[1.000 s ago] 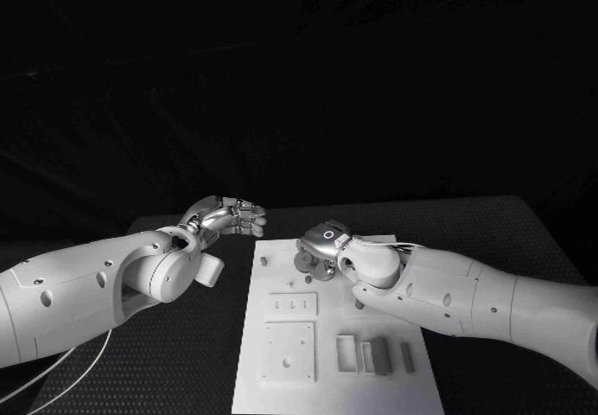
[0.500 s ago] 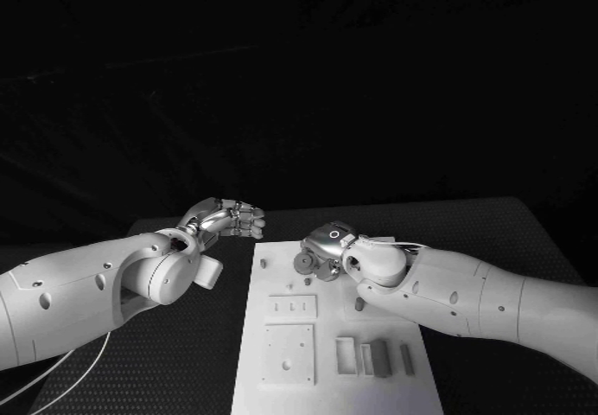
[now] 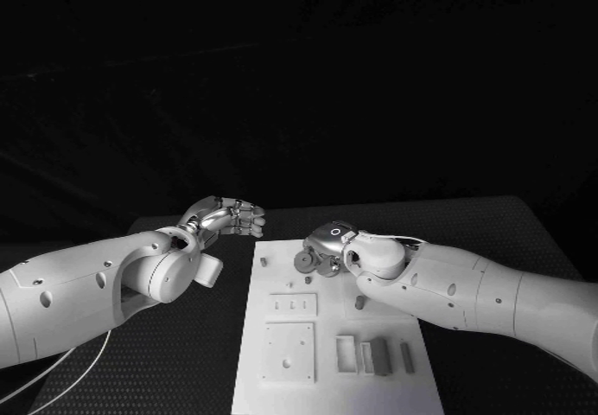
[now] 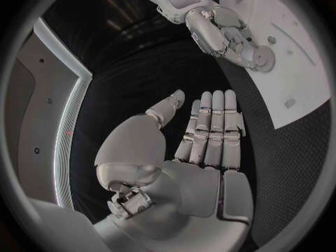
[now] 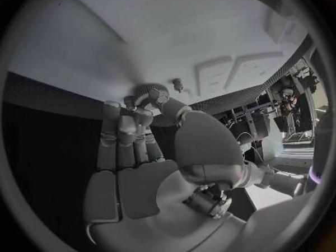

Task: Assemble the parts on the task board

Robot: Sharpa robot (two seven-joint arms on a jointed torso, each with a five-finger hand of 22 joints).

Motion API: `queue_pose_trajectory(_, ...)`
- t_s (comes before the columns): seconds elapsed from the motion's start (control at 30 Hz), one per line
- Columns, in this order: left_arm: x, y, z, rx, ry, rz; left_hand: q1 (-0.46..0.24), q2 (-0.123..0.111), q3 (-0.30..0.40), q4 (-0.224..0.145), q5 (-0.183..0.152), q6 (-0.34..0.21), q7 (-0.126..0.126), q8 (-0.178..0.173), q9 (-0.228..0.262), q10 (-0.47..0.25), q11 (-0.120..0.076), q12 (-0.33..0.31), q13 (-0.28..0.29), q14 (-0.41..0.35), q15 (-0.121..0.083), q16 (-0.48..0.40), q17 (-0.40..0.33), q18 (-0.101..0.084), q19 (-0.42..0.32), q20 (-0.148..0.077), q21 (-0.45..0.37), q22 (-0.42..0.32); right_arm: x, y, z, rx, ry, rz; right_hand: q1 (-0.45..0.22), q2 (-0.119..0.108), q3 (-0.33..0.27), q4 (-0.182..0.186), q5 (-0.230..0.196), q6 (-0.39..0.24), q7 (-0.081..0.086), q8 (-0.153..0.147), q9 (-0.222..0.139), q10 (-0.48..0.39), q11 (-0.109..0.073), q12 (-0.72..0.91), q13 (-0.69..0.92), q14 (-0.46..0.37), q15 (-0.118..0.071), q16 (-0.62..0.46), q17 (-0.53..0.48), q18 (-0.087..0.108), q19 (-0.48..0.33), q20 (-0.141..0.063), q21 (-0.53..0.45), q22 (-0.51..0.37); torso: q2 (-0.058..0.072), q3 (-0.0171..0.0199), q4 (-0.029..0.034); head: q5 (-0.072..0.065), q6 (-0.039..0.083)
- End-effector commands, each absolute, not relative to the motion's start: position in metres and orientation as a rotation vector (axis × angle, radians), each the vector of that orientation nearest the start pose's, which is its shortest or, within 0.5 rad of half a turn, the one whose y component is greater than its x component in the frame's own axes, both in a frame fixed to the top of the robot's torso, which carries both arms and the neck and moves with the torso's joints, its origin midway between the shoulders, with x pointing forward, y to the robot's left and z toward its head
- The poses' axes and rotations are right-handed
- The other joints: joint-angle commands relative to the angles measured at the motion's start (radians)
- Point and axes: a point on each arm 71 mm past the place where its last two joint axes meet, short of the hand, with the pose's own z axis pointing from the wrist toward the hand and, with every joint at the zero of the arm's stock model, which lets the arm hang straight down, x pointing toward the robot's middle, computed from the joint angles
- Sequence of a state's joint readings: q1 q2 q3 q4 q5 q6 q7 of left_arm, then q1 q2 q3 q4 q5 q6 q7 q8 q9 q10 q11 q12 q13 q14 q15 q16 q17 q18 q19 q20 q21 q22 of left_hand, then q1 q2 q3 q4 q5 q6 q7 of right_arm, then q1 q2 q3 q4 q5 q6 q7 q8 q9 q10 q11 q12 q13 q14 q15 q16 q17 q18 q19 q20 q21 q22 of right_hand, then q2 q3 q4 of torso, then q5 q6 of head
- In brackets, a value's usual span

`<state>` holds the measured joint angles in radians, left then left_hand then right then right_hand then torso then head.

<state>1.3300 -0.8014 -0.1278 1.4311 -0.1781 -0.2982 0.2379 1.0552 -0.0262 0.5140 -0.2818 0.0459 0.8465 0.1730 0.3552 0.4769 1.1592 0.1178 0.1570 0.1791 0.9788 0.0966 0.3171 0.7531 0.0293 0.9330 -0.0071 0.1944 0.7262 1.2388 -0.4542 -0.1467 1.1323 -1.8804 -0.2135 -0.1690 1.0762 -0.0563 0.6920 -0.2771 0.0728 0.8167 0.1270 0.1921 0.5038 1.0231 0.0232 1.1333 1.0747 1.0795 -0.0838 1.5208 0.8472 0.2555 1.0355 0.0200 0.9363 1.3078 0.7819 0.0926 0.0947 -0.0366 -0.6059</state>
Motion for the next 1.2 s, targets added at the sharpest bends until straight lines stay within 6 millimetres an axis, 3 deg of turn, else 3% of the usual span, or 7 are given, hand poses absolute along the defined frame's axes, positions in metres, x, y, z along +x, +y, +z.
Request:
queue_pose_trajectory(0.03, 0.517, 0.212, -0.156, -0.907, 1.570, -1.372, 0.002, -0.008, -0.006, -0.002, 0.004, 0.001, 0.003, -0.007, 0.000, 0.008, -0.001, -0.004, 0.001, 0.001, 0.005, -0.007, 0.002, 0.006, -0.001, 0.009, -0.004, 0.001, 0.534, -0.111, -0.231, -0.662, 1.687, 0.300, 0.001, 0.016, 0.002, -0.013, 0.007, 0.023, 0.006, 0.018, 0.005, -0.070, 0.001, 0.005, -0.002, -0.007, 0.005, 0.000, 0.000, 0.006, -0.009, 0.002, -0.002, 0.020, 0.001, -0.0012, 0.0011, 0.001, -0.001)
queue_pose_trajectory(0.3, 0.516, 0.213, -0.156, -0.908, 1.569, -1.371, 0.003, -0.009, -0.006, -0.002, 0.004, 0.001, 0.003, -0.007, 0.000, 0.008, -0.001, -0.004, 0.001, 0.001, 0.005, -0.007, 0.002, 0.006, -0.001, 0.009, -0.004, 0.001, 0.525, -0.110, -0.229, -0.670, 1.688, 0.322, 0.012, 0.025, 0.002, -0.015, 0.007, 0.054, 0.016, 0.038, 0.007, -0.073, 0.010, 0.013, -0.005, -0.008, 0.013, 0.005, 0.000, 0.006, -0.012, 0.001, 0.002, 0.021, 0.001, 0.0006, -0.0004, 0.004, -0.004)
queue_pose_trajectory(0.5, 0.517, 0.214, -0.156, -0.909, 1.568, -1.369, 0.003, -0.009, -0.006, -0.002, 0.004, 0.001, 0.004, -0.008, 0.000, 0.008, -0.001, -0.005, 0.001, 0.001, 0.005, -0.008, 0.002, 0.006, -0.001, 0.009, -0.004, 0.001, 0.525, -0.115, -0.228, -0.663, 1.673, 0.312, 0.012, 0.024, 0.001, -0.015, 0.007, 0.057, 0.017, 0.040, 0.007, -0.073, 0.011, 0.014, -0.005, -0.008, 0.014, 0.005, 0.000, 0.006, -0.012, 0.001, 0.003, 0.021, 0.000, -0.0001, -0.0014, 0.004, -0.004)
queue_pose_trajectory(0.9, 0.517, 0.216, -0.156, -0.911, 1.566, -1.366, 0.004, -0.009, -0.006, -0.002, 0.004, 0.000, 0.004, -0.008, 0.000, 0.008, -0.001, -0.006, 0.002, 0.001, 0.005, -0.008, 0.003, 0.006, -0.001, 0.009, -0.004, 0.002, 0.523, -0.130, -0.216, -0.590, 1.550, 0.329, 0.008, 0.009, -0.003, -0.014, 0.007, 0.055, 0.021, 0.039, 0.003, -0.073, 0.015, 0.018, -0.008, -0.007, 0.018, 0.007, -0.001, 0.006, -0.010, 0.001, 0.006, 0.020, 0.000, 0.0013, -0.0016, 0.000, 0.001)
queue_pose_trajectory(1.2, 0.521, 0.223, -0.157, -0.916, 1.560, -1.353, 0.003, -0.011, -0.007, -0.002, 0.004, -0.002, 0.005, -0.010, 0.000, 0.007, 0.000, -0.008, 0.002, 0.000, 0.007, -0.010, 0.004, 0.006, -0.002, 0.010, -0.005, 0.002, 0.512, -0.156, -0.165, -0.396, 1.470, 0.553, -0.013, -0.086, 0.002, 0.024, 0.008, 0.051, 0.030, 0.038, -0.010, -0.061, 0.023, 0.023, -0.025, 0.012, 0.025, 0.009, -0.008, 0.006, 0.015, -0.003, 0.009, 0.014, -0.003, 0.0025, -0.0073, -0.006, 0.017)
